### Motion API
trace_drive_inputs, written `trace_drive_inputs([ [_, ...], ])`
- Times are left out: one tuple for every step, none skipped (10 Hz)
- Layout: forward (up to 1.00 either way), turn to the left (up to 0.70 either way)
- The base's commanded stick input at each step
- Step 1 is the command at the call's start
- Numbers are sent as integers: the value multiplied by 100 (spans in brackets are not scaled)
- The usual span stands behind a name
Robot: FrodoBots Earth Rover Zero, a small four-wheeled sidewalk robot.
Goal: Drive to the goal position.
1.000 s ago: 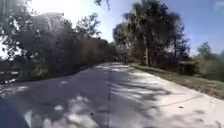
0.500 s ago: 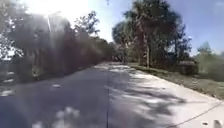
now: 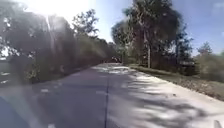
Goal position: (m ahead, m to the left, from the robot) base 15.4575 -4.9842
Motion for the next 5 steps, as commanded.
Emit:
trace_drive_inputs([
  [70,0],
  [70,0],
  [70,0],
  [70,0],
  [70,0],
])
